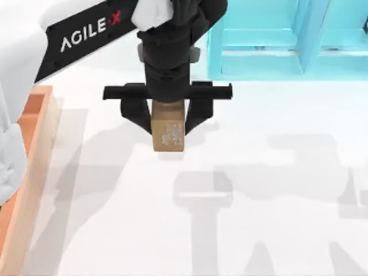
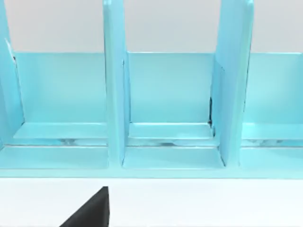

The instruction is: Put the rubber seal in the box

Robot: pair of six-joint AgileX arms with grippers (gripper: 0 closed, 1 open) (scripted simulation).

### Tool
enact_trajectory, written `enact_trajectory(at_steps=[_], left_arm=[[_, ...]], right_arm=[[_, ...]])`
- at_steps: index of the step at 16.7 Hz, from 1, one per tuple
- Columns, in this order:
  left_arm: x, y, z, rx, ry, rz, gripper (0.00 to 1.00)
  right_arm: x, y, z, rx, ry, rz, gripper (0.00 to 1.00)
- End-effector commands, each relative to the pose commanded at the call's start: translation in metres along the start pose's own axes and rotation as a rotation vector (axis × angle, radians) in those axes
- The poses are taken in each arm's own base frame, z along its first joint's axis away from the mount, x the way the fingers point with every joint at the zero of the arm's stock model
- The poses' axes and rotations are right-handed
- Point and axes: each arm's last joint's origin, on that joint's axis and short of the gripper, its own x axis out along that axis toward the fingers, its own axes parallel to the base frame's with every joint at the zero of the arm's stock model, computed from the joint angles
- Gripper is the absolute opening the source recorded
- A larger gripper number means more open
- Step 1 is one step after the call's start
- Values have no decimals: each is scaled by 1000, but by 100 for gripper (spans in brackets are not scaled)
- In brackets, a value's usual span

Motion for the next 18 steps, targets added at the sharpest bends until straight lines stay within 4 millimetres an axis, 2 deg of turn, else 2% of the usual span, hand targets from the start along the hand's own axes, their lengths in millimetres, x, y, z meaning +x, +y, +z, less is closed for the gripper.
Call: enact_trajectory(at_steps=[3, 5, 6, 8, 11, 13, 15, 16, 18], left_arm=[[1, 6, 3, 0, 4, 4, 0], [-1, 27, 11, 0, 8, 7, 0], [-4, 45, 16, -1, 10, 8, 0], [-9, 91, 27, -2, 15, 9, 0], [-19, 181, 32, -3, 23, 7, 0], [-25, 241, 23, -4, 25, 3, 0], [-31, 291, 6, -3, 21, -1, 0], [-34, 310, -3, -2, 17, -2, 0], [-38, 334, -20, -1, 7, -4, 0]], right_arm=[[0, 0, 0, 0, 0, 0, 100], [0, 0, 0, 0, 0, 0, 100], [0, 0, 0, 0, 0, 0, 100], [0, 0, 0, 0, 0, 0, 100], [0, 0, 0, 0, 0, 0, 100], [0, 0, 0, 0, 0, 0, 100], [0, 0, 0, 0, 0, 0, 100], [0, 0, 0, 0, 0, 0, 100], [0, 0, 0, 0, 0, 0, 100]])
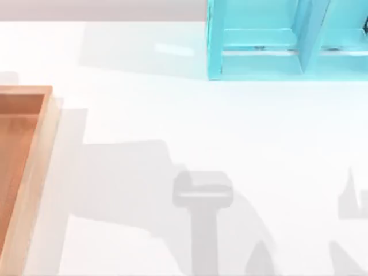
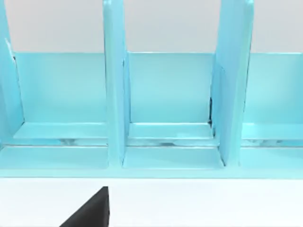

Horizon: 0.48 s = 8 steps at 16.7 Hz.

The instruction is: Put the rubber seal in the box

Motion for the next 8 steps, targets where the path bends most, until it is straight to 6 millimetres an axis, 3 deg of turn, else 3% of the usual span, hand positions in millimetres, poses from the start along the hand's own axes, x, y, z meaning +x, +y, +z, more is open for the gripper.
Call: enact_trajectory(at_steps=[2, 8], left_arm=[[-3, 11, -9, 1, -8, 0, 0], [2, 11, -9, 5, -7, 1, 0]], right_arm=[[0, 0, 0, 0, 0, 0, 100], [0, 0, 0, 0, 0, 0, 100]])
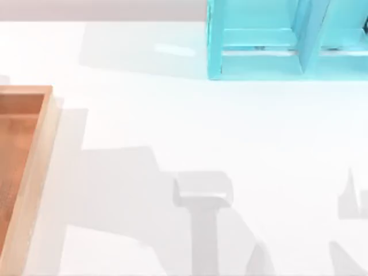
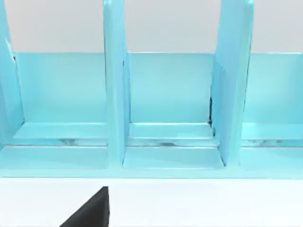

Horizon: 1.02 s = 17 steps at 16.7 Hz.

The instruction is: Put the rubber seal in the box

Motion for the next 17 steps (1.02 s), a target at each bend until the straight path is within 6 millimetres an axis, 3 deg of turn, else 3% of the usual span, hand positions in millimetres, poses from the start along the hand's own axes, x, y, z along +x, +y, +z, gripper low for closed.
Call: enact_trajectory(at_steps=[7, 12, 17], left_arm=[[55, 1, -1, -4, -6, 0, 0], [60, 1, -1, -4, -2, -2, 0], [60, 1, -1, -4, -2, -2, 38]], right_arm=[[0, 0, 0, 0, 0, 0, 100], [0, 0, 0, 0, 0, 0, 100], [0, 0, 0, 0, 0, 0, 100]])
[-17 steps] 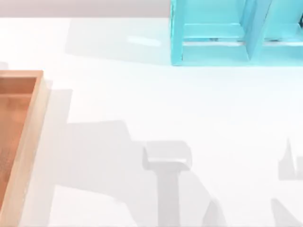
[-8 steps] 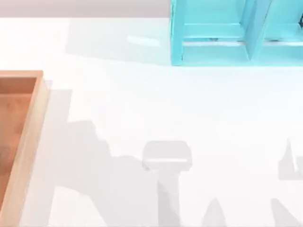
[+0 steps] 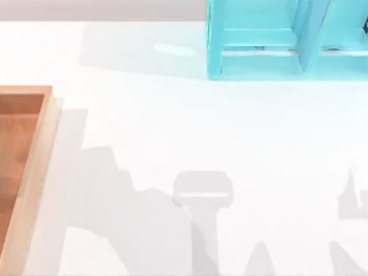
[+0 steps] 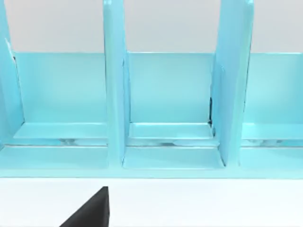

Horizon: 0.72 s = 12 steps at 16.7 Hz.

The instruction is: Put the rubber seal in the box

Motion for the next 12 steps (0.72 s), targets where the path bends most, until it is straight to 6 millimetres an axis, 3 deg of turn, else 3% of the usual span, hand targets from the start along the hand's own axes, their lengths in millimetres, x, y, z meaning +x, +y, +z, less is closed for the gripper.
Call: enact_trajectory(at_steps=[8, 12], left_arm=[[0, 0, 0, 0, 0, 0, 98], [0, 0, 0, 0, 0, 0, 100]], right_arm=[[0, 0, 0, 0, 0, 0, 100], [0, 0, 0, 0, 0, 0, 100]])
